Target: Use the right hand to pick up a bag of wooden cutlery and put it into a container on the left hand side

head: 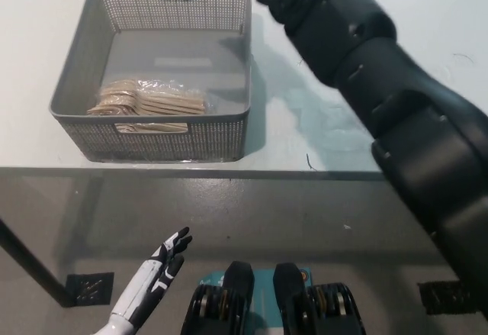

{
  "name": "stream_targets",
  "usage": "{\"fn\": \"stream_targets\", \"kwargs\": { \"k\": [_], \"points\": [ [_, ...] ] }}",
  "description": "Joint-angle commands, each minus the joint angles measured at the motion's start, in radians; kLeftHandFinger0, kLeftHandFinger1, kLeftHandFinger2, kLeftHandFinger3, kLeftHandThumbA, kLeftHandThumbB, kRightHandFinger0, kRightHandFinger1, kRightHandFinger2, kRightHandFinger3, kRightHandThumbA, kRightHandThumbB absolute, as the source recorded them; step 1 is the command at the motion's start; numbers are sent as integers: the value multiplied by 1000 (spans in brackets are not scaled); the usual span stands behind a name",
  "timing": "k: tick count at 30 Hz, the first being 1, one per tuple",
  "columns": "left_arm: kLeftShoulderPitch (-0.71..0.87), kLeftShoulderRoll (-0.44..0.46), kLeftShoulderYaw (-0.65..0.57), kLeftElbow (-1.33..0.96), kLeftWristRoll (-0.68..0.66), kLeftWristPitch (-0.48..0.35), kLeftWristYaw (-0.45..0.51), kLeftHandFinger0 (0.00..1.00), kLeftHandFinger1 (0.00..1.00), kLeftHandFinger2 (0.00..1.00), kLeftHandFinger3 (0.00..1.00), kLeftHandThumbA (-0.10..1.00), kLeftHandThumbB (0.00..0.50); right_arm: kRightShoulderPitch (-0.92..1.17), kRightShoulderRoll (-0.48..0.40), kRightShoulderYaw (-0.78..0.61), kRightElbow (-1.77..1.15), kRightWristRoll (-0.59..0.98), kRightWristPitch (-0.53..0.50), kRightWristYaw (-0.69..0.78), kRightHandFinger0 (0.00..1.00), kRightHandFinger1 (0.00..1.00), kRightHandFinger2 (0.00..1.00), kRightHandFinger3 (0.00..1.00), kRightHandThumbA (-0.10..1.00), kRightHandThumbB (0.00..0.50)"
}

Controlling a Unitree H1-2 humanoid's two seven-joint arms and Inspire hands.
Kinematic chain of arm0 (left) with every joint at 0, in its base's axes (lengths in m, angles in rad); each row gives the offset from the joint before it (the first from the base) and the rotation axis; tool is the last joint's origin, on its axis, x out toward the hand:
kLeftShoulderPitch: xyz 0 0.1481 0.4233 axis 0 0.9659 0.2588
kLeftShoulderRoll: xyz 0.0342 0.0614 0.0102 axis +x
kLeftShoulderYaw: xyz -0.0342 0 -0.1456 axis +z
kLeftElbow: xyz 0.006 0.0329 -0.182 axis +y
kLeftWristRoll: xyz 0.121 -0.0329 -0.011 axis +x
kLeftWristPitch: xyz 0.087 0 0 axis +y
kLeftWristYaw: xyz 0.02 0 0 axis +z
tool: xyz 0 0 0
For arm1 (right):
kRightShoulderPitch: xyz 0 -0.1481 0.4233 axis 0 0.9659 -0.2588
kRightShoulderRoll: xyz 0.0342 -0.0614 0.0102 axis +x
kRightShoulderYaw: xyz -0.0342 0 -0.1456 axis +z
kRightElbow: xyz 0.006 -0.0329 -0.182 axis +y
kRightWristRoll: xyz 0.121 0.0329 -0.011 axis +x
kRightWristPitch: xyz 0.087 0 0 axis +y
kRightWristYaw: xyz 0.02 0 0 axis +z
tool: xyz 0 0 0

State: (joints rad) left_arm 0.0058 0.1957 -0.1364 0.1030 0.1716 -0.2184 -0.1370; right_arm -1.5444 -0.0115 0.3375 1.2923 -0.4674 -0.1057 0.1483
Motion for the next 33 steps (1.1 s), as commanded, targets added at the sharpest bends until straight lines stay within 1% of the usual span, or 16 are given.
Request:
{"fn": "stream_targets", "kwargs": {
  "k": [1,4,7,9,11,13,14,16,17,19,20,23,26,28,31,33],
  "points": [
    [-12,18,-5,-25,23,-28,-1,1000,1000,1000,1000,1000,165,-21,-113,-39,-215,44,3,48,1000,1000,1000,1000,949,380],
    [-10,23,0,-28,12,-21,-7,1000,1000,1000,1000,1000,166,83,-195,-83,-488,84,57,116,1000,1000,1000,1000,963,350],
    [-9,26,5,-27,7,-22,-6,1000,1000,1000,1000,1000,167,214,-272,-130,-803,126,127,177,1000,1000,1000,1000,981,352],
    [-4,26,11,-24,-1,-26,-4,1000,1000,1000,1000,1000,164,307,-312,-159,-994,157,178,211,1000,1000,1000,1000,998,369],
    [-1,29,14,-24,-3,-25,-4,1000,1000,1000,1000,1000,164,381,-327,-192,-1120,203,216,228,1000,1000,1000,1000,995,372],
    [2,27,18,-17,-10,-30,-1,1000,1000,1000,1000,1000,172,489,-331,-245,-1288,283,275,231,1000,1000,1000,1000,916,352],
    [1,24,19,-16,-10,-28,1,1000,1000,1000,1000,1000,177,530,-334,-260,-1339,303,277,225,1000,1000,1000,1000,944,367],
    [3,19,20,-17,-12,-21,4,1000,1000,1000,1000,1000,182,620,-334,-283,-1437,317,264,198,1000,1000,1000,1000,998,362],
    [1,14,25,-14,-25,-19,4,1000,1000,1000,1000,1000,170,733,-317,-308,-1534,359,235,160,1000,1000,1000,1000,993,330],
    [6,9,30,-18,-40,-9,2,1000,1000,1000,1000,1000,174,819,-294,-322,-1588,426,198,134,1000,1000,1000,1000,957,312],
    [3,10,34,-13,-47,-10,2,1000,1000,1000,1000,1000,164,902,-275,-323,-1627,440,152,103,1000,1000,1000,1000,940,293],
    [6,7,37,-10,-50,-14,6,1000,1000,1000,1000,1000,156,1054,-243,-316,-1708,468,125,70,1000,1000,1000,1000,942,317],
    [2,9,45,-10,-54,-8,10,1000,1000,1000,1000,1000,162,1177,-221,-276,-1730,453,61,51,1000,1000,1000,1000,958,300],
    [0,13,47,-11,-52,-8,9,1000,1000,1000,1000,1000,158,1244,-212,-249,-1722,469,6,50,1000,1000,1000,1000,925,283],
    [-12,13,46,-4,-47,-5,9,1000,1000,1000,1000,1000,165,1323,-195,-231,-1706,465,-26,44,1000,1000,1000,1000,917,329],
    [-16,12,47,0,-48,-7,9,1000,1000,1000,1000,1000,163,1376,-191,-223,-1683,482,-55,49,1000,1000,1000,1000,912,314]
  ]
}}
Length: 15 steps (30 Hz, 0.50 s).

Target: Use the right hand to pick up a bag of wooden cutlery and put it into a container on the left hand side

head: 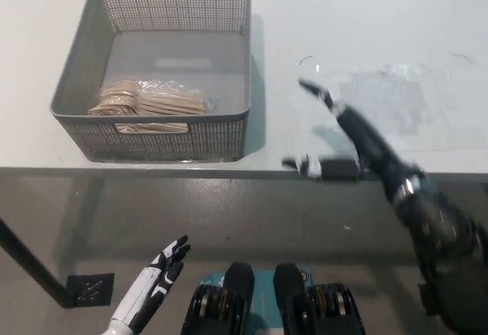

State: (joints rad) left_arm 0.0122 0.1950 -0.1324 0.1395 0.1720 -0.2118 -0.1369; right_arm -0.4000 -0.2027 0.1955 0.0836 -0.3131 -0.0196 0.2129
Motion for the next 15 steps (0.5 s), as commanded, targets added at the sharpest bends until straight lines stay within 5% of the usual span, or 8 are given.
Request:
{"fn": "stream_targets", "kwargs": {
  "k": [1,15],
  "points": [
    [-22,13,43,-38,-45,-13,10,1000,1000,1000,1000,1000,162,254,7,-79,-460,328,-153,-18,1000,1000,1000,1000,915,308],
    [-44,7,61,-20,-47,-18,5,1000,1000,1000,1000,1000,135,397,95,-123,-64,353,-287,-15,1000,1000,1000,1000,963,298]
  ]
}}
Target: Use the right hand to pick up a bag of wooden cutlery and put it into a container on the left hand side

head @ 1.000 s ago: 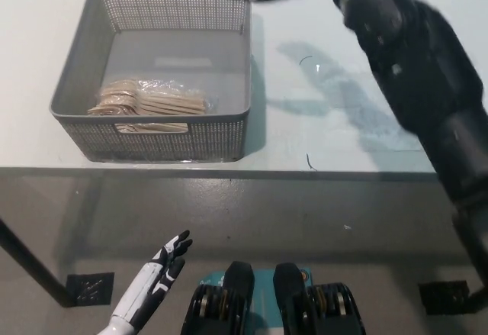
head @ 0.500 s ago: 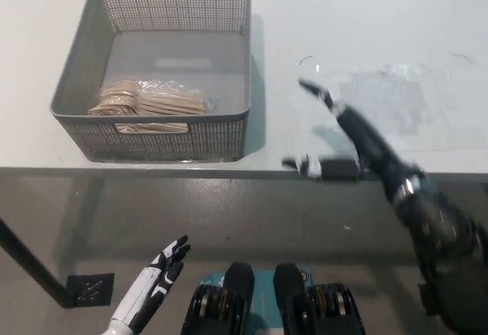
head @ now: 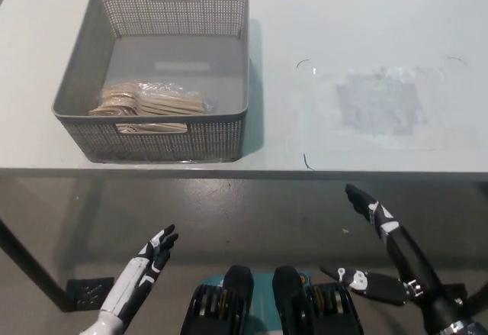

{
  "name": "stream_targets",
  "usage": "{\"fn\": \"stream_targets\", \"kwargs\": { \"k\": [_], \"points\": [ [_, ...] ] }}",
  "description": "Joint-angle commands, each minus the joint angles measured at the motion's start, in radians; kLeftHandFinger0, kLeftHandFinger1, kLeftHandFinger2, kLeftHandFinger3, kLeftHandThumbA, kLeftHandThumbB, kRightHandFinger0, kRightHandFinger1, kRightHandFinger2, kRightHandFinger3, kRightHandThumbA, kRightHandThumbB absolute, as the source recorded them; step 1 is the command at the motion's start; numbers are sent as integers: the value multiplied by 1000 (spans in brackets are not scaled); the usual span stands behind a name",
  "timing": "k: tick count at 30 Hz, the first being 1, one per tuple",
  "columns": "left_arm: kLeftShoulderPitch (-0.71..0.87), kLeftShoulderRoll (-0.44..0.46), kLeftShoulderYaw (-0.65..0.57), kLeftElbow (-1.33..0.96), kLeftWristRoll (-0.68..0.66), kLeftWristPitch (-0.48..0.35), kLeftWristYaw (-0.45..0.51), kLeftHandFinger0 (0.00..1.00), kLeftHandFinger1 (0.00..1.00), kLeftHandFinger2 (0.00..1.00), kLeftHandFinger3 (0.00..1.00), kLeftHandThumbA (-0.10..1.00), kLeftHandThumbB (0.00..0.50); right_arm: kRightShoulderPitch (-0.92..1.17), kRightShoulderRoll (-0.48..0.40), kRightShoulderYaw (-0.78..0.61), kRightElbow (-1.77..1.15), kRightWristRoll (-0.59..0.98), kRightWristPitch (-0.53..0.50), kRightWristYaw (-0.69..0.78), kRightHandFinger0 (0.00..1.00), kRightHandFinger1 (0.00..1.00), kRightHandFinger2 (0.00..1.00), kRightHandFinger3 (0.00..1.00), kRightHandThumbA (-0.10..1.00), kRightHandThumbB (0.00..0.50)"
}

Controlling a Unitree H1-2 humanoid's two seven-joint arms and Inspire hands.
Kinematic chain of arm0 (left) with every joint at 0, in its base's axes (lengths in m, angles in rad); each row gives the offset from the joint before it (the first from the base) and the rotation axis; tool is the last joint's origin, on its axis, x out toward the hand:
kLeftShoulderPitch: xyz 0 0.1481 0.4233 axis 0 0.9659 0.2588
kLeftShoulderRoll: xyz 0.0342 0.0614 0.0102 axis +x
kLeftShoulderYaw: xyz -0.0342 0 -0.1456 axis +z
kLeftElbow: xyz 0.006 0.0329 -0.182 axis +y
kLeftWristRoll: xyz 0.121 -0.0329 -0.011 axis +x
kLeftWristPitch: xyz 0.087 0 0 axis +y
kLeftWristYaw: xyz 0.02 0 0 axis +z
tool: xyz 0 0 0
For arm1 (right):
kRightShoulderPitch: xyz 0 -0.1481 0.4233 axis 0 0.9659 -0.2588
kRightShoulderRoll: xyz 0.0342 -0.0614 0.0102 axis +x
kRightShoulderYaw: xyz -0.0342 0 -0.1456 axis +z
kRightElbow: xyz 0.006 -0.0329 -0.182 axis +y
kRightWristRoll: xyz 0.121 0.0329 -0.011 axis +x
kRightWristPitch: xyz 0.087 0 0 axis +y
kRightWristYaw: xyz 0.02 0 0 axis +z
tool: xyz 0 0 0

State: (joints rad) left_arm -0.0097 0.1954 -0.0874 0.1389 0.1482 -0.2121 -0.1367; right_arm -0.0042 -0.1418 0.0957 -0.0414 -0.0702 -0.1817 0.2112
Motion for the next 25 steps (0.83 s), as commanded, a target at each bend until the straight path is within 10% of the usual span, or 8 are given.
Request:
{"fn": "stream_targets", "kwargs": {
  "k": [1,25],
  "points": [
    [-21,6,17,-22,-23,-15,7,1000,1000,1000,1000,1000,133,2,42,-26,91,124,-133,-5,1000,1000,1000,1000,966,298],
    [-29,-2,34,-6,-24,-22,13,1000,1000,1000,1000,1000,116,-101,86,-69,390,195,-140,26,1000,1000,1000,1000,974,153]
  ]
}}
